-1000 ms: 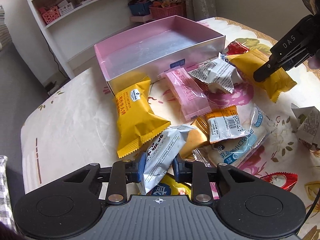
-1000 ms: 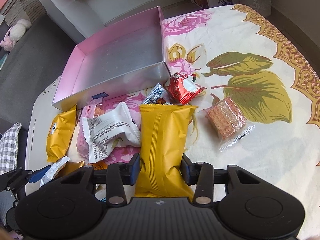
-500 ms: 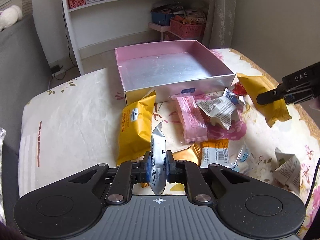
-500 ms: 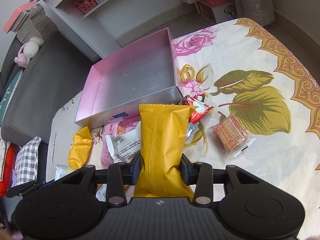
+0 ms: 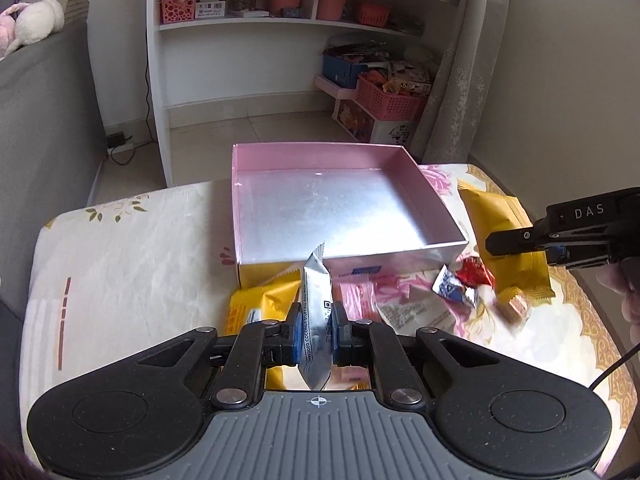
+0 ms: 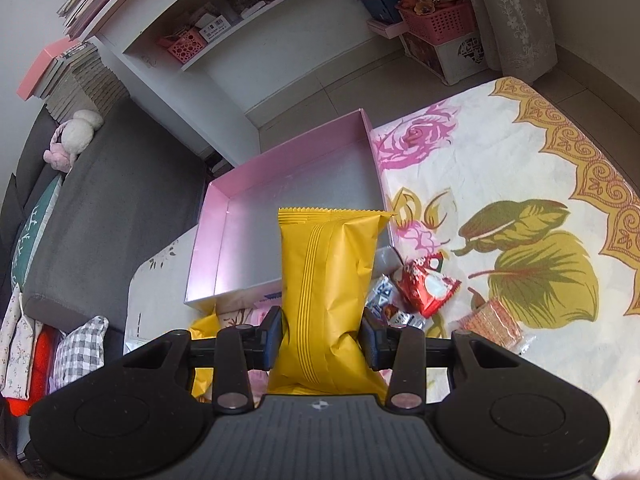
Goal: Organize snacks
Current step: 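Carry both snacks over the pink box and open both tools to drop them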
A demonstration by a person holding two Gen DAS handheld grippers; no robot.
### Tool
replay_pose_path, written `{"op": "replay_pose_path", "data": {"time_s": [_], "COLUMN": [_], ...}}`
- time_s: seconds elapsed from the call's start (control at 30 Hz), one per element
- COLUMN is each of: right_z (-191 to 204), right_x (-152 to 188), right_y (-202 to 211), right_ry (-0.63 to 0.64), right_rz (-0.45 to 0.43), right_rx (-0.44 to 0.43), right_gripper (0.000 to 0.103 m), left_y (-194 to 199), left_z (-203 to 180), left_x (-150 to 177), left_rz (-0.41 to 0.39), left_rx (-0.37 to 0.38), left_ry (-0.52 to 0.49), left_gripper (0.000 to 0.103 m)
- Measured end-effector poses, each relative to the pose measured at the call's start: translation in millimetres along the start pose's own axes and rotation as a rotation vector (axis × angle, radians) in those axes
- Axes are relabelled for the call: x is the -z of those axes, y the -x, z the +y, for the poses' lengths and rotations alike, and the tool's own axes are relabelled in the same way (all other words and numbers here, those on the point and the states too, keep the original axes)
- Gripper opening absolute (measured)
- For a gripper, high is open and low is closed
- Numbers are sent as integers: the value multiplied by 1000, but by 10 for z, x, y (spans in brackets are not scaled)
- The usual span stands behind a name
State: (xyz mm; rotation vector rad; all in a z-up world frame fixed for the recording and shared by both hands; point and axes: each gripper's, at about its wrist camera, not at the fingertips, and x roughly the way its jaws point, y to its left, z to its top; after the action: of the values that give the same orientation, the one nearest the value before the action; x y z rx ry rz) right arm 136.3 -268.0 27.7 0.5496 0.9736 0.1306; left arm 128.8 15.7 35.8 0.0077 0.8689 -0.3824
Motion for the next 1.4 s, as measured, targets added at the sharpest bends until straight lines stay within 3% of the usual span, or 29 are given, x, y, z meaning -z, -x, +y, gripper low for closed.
{"op": "replay_pose_path", "data": {"time_s": [0.4,0.8,0.97,1.03,1.1,1.23,1.4], "right_z": [48,-29,-54,-61,-57,-28,35], "right_x": [-482,-546,-546,-544,-541,-521,-498], "right_y": [-532,-919,-914,-882,-858,-799,-619], "right_ry": [29,60,47,40,37,36,46], "right_rz": [-34,12,12,6,6,11,-5], "right_rx": [-37,-19,-16,-25,-31,-22,-10], "right_gripper": [32,33,42,59,60,66,72], "left_y": [-761,-1313,-1343,-1339,-1322,-1238,-1043], "left_z": [-2,-28,-63,-67,-74,-91,-109], "left_x": [-661,-792,-779,-768,-769,-752,-689], "left_rz": [-37,8,-3,4,6,2,-2], "left_rx": [-84,-157,-206,-207,-215,-219,-218], "left_ry": [29,11,-24,-35,-43,-44,-45], "left_gripper": [11,13,18,23,28,54,67]}}
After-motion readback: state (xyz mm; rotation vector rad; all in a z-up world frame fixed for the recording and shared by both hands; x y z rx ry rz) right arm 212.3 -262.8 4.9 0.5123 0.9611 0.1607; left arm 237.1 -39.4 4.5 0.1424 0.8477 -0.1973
